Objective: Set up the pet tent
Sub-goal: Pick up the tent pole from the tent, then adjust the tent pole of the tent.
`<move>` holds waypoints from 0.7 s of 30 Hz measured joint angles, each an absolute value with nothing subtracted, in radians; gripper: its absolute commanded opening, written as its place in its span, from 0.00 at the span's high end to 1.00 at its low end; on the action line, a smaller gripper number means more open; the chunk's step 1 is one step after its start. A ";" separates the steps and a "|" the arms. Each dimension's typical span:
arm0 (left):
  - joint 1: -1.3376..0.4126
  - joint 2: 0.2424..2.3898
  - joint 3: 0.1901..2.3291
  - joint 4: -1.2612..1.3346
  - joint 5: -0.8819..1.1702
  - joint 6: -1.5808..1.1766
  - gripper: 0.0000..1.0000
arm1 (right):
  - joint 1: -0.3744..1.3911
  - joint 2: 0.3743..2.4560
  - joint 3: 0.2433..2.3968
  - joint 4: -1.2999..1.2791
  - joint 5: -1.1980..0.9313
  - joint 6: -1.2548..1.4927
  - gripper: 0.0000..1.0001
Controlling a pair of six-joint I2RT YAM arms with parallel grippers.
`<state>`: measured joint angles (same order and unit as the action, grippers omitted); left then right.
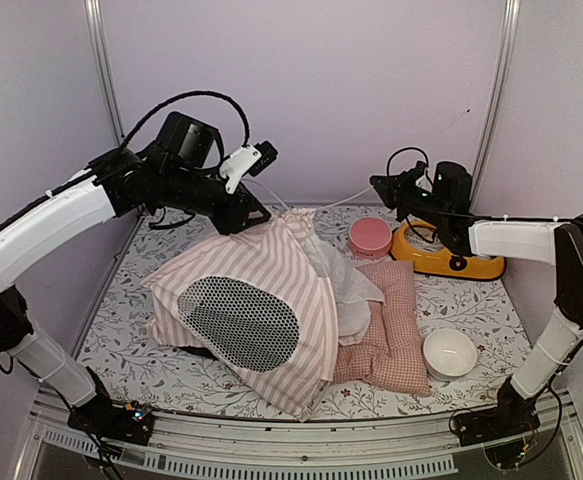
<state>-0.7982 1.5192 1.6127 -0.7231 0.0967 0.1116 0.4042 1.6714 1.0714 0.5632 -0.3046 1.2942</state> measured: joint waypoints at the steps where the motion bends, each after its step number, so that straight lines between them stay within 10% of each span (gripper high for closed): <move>1: -0.799 1.519 1.608 -0.723 0.099 0.110 0.68 | 0.405 1.671 1.074 0.564 -0.308 1.295 1.00; 21: -0.821 1.584 1.621 -0.730 0.068 0.119 0.71 | 0.419 1.674 1.110 0.607 -0.373 1.323 1.00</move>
